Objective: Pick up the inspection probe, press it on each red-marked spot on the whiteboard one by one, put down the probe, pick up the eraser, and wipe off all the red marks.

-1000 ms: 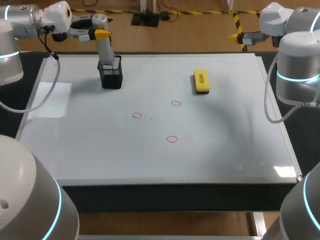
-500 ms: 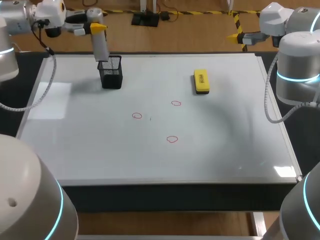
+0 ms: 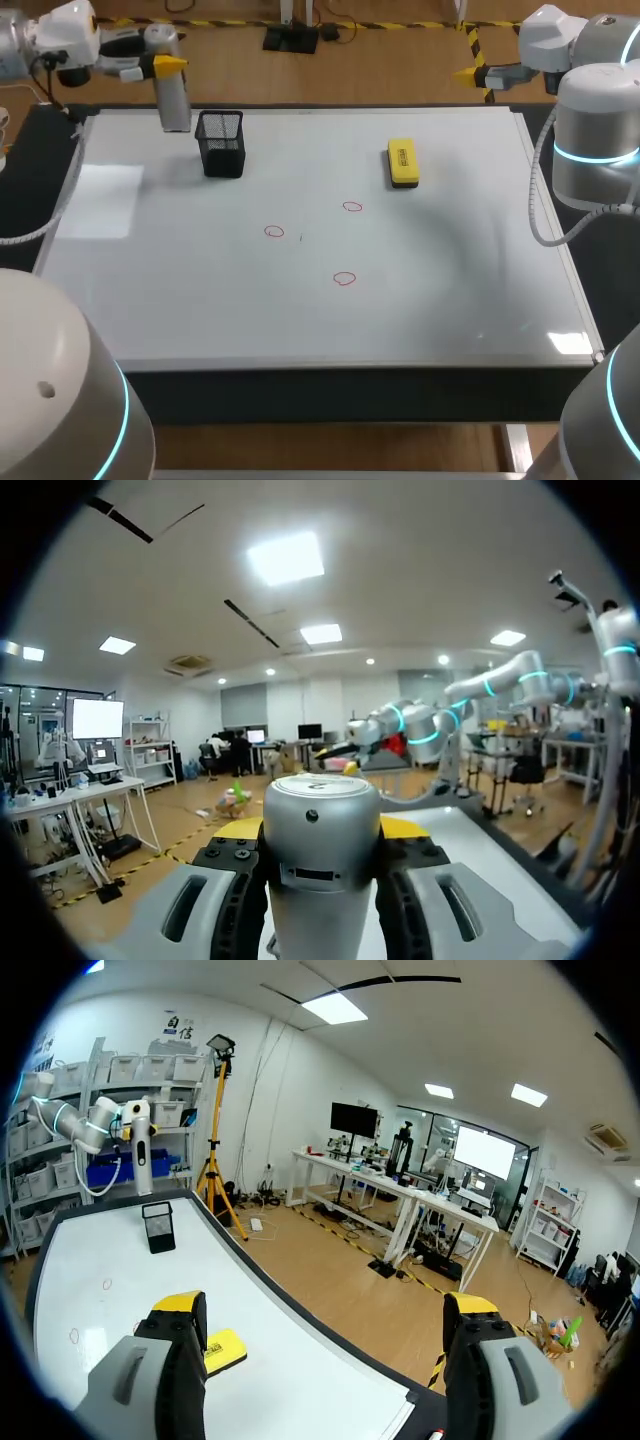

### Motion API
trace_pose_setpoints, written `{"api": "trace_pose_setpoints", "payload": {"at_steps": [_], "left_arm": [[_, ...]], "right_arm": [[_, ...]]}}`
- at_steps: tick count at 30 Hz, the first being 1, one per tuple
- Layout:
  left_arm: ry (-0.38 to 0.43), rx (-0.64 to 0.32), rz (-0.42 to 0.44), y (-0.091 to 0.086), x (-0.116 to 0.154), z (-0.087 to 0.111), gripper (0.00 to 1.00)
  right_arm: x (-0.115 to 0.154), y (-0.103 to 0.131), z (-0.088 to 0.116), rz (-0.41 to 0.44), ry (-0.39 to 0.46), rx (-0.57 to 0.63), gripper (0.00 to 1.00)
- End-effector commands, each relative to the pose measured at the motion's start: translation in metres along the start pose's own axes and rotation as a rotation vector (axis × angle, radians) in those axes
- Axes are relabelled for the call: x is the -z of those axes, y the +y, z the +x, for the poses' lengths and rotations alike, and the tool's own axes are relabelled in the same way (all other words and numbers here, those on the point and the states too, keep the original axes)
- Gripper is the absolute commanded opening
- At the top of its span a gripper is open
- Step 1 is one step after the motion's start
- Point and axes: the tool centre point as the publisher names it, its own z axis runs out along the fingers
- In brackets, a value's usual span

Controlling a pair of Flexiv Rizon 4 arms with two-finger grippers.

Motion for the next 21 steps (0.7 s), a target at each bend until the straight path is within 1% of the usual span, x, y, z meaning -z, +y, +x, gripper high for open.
{"api": "trace_pose_setpoints", "payload": {"at_steps": [1,9,16,21], "left_arm": [[-0.169,-0.006,-0.005,0.0,0.012,0.019,0.0],[-0.235,-0.013,0.028,0.013,0.031,0.034,0.0],[-0.252,-0.03,0.012,0.024,0.041,0.044,0.0],[-0.261,-0.021,0.008,0.03,0.047,0.049,0.0]], "right_arm": [[0.0,0.0,0.0,0.001,0.001,0.0,1.0],[0.0,0.0,0.0,0.001,0.001,0.0,1.0],[0.0,0.0,0.0,0.001,0.001,0.0,1.0],[0.0,0.0,0.0,0.001,0.001,0.0,1.0]]}}
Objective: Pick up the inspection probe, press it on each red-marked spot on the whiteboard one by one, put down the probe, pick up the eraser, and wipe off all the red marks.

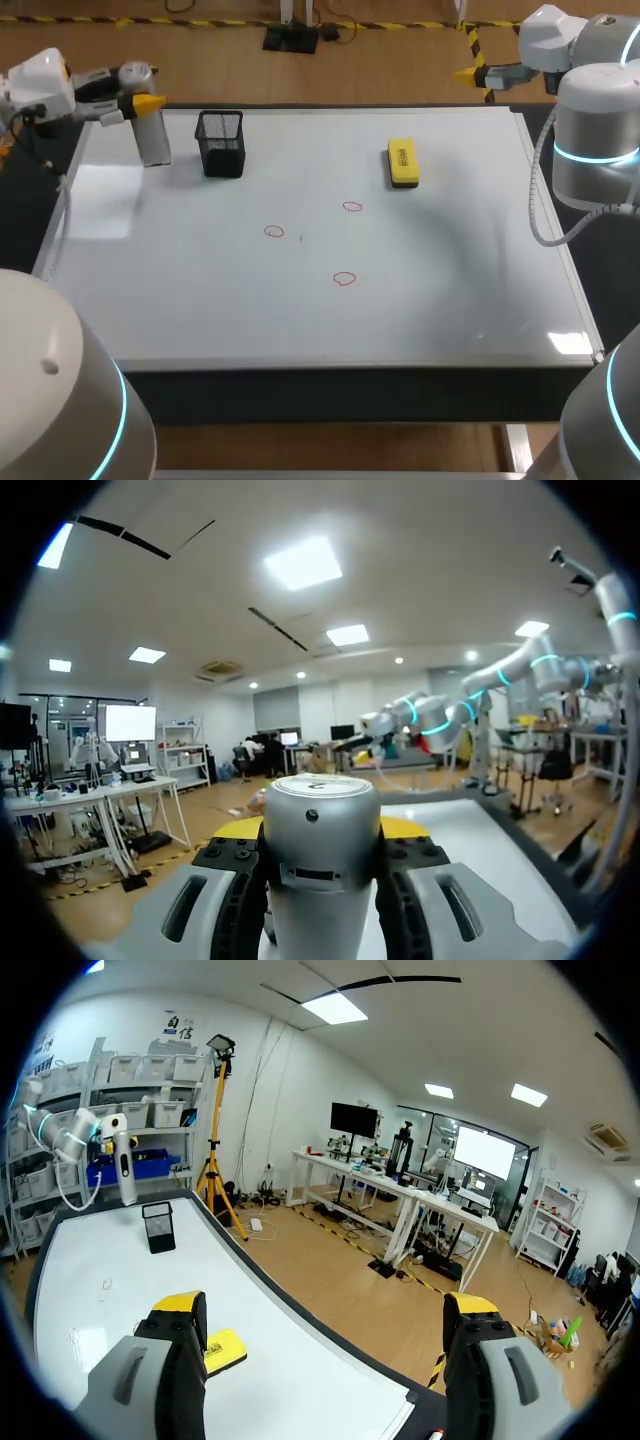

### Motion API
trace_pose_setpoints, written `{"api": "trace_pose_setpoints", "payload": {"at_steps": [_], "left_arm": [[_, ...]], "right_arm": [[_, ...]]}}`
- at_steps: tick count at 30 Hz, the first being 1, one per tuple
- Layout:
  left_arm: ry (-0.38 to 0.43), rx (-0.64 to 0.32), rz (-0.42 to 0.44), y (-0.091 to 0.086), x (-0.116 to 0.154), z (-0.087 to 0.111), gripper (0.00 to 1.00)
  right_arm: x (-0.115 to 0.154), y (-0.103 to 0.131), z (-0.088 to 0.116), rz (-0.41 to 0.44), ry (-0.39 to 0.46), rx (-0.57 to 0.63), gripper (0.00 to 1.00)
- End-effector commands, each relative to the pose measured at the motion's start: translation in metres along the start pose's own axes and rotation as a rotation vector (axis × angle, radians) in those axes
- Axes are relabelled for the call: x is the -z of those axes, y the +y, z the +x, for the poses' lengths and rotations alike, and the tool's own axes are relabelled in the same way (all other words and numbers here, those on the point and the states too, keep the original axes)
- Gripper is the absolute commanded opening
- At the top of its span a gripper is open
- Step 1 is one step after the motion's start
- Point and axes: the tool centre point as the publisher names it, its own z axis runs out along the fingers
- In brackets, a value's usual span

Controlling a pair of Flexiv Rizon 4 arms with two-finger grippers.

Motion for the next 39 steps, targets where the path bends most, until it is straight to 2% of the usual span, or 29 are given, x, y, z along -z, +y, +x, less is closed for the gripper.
{"api": "trace_pose_setpoints", "payload": {"at_steps": [1,27,30,34,39], "left_arm": [[-0.09,0.003,-0.007,0.002,0.005,0.008,0.0],[-0.087,0.006,-0.009,0.004,0.007,0.01,0.0],[-0.087,0.006,-0.009,0.004,0.007,0.01,0.0],[-0.087,0.006,-0.009,0.004,0.007,0.01,0.0],[-0.087,0.006,-0.009,0.004,0.007,0.01,0.0]], "right_arm": [[0.0,0.0,0.0,0.001,0.001,0.0,1.0],[0.0,0.0,0.0,0.001,0.001,0.0,1.0],[-0.013,0.01,0.008,0.067,0.073,0.135,1.0],[-0.024,0.016,0.023,0.125,0.16,0.239,1.0],[-0.039,0.018,0.044,0.211,0.334,0.38,1.0]]}}
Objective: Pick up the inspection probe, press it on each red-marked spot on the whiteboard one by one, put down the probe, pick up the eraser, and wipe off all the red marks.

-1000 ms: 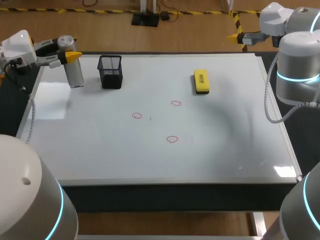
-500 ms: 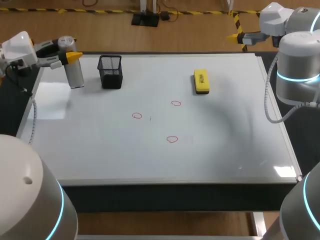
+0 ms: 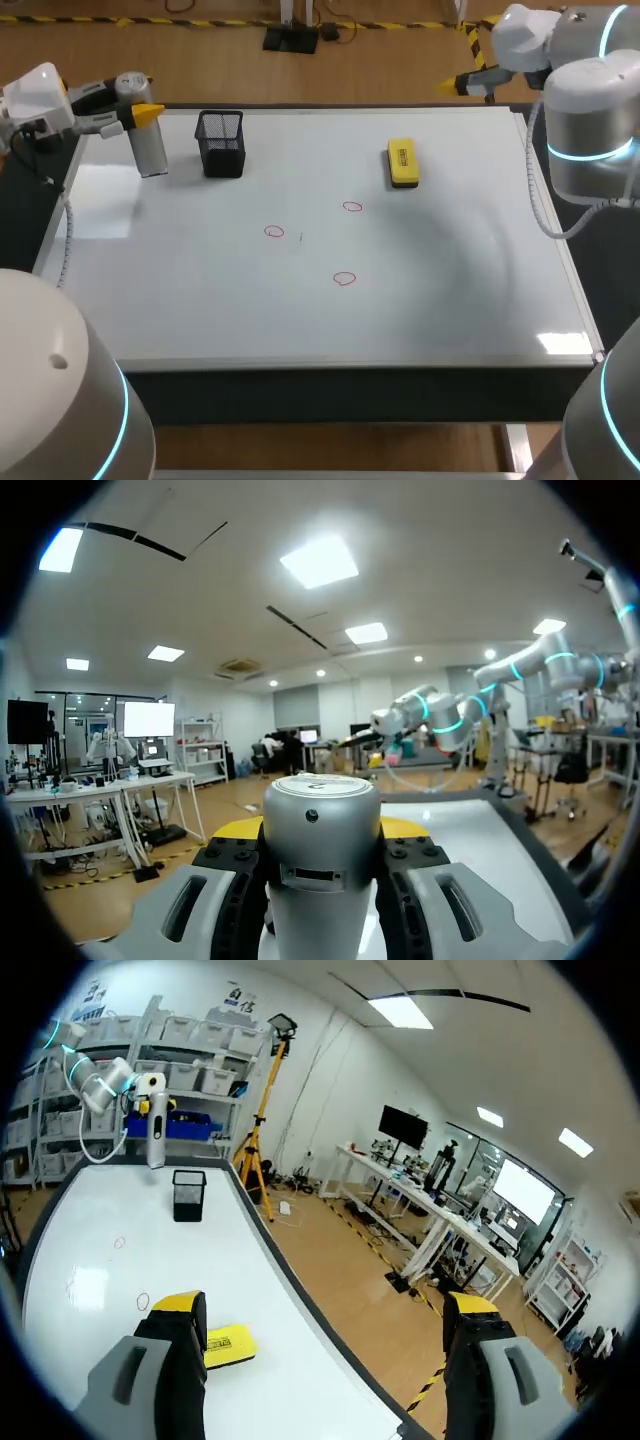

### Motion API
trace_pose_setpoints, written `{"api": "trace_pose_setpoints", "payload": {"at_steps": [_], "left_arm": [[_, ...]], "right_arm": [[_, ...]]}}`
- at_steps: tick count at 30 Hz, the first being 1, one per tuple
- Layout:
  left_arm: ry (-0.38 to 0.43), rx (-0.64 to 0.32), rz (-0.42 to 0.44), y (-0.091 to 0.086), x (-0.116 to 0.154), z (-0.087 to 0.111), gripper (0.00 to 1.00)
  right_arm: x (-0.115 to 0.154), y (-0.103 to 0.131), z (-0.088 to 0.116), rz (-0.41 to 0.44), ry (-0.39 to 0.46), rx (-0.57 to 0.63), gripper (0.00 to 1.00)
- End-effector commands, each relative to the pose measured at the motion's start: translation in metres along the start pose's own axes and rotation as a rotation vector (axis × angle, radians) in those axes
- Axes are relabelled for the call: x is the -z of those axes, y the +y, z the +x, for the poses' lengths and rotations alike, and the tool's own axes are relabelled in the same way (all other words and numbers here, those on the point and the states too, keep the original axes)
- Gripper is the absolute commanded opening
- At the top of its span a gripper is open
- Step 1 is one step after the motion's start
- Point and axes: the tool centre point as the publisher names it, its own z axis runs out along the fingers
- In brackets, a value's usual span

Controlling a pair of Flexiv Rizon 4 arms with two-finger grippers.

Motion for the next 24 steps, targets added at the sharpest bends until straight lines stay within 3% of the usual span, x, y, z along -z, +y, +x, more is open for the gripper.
{"api": "trace_pose_setpoints", "payload": {"at_steps": [1,4,11,24], "left_arm": [[-0.003,-0.001,0.0,-0.001,0.0,0.001,0.0],[-0.003,-0.001,0.0,-0.001,0.0,0.001,0.0],[-0.003,-0.001,0.0,-0.001,0.0,0.001,0.0],[-0.003,-0.001,0.0,-0.001,0.0,0.001,0.0]], "right_arm": [[-0.015,0.007,0.001,0.177,0.247,0.16,1.0],[-0.024,0.007,0.012,0.282,0.364,0.303,1.0],[-0.045,0.012,0.031,0.381,0.561,0.509,1.0],[-0.061,0.001,0.056,0.455,0.91,0.898,1.0]]}}
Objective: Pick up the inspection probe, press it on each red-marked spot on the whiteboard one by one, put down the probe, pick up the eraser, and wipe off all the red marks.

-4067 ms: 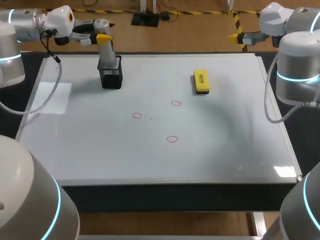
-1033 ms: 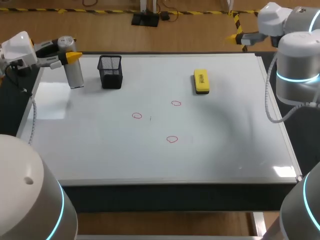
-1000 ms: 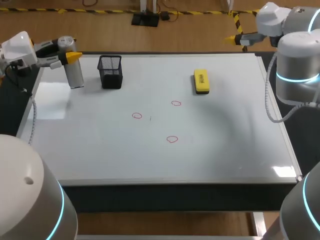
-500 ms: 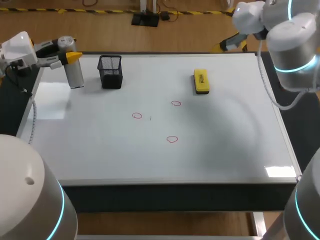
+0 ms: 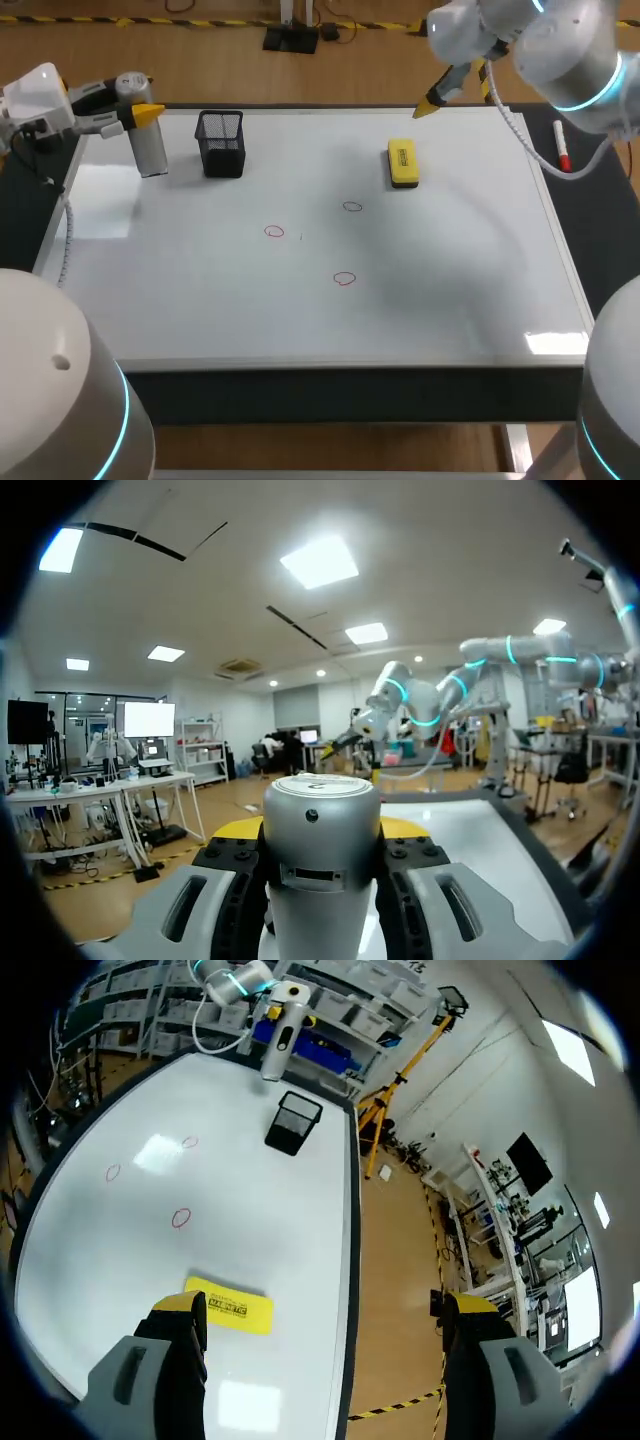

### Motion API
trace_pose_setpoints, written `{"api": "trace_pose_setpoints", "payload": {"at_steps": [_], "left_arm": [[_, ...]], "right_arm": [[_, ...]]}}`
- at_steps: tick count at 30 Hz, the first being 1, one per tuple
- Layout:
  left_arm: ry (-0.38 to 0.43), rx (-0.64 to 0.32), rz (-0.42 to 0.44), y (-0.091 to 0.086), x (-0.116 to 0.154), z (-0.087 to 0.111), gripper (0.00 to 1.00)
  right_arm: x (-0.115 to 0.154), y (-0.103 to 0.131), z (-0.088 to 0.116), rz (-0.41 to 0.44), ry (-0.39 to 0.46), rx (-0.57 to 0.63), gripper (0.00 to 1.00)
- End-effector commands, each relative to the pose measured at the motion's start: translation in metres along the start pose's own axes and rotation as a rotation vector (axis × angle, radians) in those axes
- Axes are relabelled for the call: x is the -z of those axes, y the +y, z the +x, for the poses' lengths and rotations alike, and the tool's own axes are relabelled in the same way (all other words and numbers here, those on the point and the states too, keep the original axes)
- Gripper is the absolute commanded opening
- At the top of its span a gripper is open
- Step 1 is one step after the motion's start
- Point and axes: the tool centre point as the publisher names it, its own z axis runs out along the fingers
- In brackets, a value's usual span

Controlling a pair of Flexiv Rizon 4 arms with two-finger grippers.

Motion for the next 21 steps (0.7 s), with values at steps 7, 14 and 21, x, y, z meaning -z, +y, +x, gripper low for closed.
{"api": "trace_pose_setpoints", "payload": {"at_steps": [7,14,21], "left_arm": [[-0.002,-0.001,0.0,-0.001,0.0,0.001,0.0],[-0.002,-0.001,0.0,-0.001,0.0,0.001,0.0],[-0.002,-0.001,0.0,-0.001,0.0,0.001,0.0]], "right_arm": [[-0.008,-0.002,0.009,0.18,0.563,0.576,1.0],[-0.007,-0.002,0.017,0.198,0.57,0.586,1.0],[-0.007,-0.002,0.017,0.198,0.57,0.586,1.0]]}}
